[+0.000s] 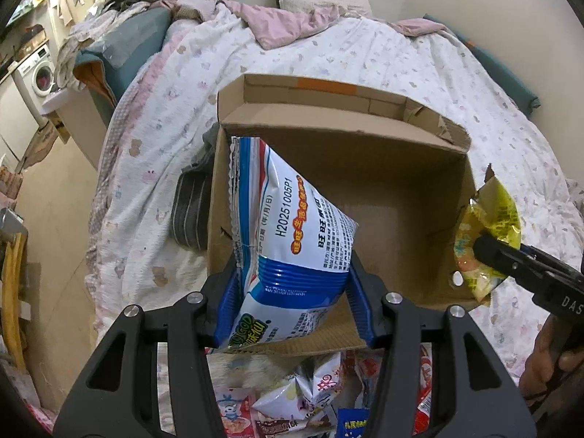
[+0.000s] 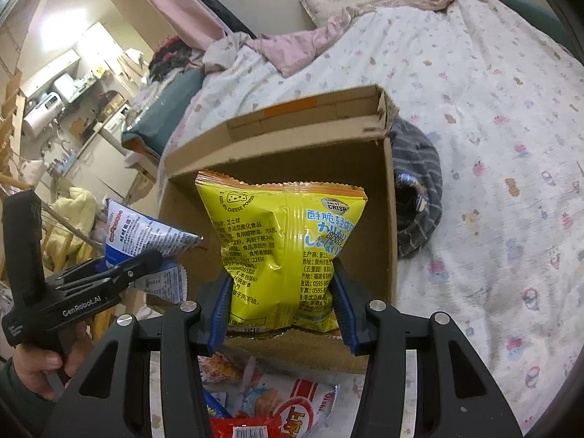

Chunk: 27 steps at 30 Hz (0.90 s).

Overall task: Organize snacks
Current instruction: 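Lift both held bags and carry them over the cardboard box, then open both tools to drop the bags into the box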

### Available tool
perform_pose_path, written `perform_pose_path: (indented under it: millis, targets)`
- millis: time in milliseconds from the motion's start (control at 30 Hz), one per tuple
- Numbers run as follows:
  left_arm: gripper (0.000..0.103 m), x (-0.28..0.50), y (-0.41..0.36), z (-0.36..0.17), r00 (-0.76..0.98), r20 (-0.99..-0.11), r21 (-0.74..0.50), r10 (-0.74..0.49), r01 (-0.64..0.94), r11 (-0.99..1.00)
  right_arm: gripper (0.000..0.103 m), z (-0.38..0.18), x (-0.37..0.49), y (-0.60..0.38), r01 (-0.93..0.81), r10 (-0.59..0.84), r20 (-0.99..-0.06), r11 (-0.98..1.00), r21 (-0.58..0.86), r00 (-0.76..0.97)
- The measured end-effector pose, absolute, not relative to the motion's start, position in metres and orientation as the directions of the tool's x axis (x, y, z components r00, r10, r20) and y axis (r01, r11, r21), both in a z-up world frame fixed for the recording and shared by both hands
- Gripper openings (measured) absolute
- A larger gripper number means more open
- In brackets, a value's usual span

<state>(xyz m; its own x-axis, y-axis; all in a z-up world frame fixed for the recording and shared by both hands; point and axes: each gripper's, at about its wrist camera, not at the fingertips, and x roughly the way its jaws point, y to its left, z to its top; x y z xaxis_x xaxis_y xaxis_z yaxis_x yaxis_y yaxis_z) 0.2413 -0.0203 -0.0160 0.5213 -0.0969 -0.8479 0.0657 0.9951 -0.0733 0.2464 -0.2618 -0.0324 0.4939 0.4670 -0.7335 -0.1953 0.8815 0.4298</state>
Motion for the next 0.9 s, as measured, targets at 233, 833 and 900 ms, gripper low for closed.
perform_pose_path:
  millis: [233, 833, 900]
  targets:
    - [0.049, 0.246, -0.025, -0.026, 0.504, -0.853, -0.109, -0.138, 0.087, 0.990, 0.051, -0.050, 0.252, -0.245, -0.168, 0.405, -0.799, 0.914, 0.370, 0.444]
    - [0.052, 0.257, -0.046, -0.041, 0.476, -0.871, -0.085, -0.121, 0.096, 0.992, 0.051, -0.063, 0.251, -0.251, -0.128, 0.363, -0.839, 0.931, 0.341, 0.405]
    - [0.061, 0.256, -0.045, -0.042, 0.462, -0.879, -0.087, -0.120, 0.091, 0.992, 0.052, -0.062, 0.251, -0.253, -0.127, 0.366, -0.839, 0.930, 0.345, 0.404]
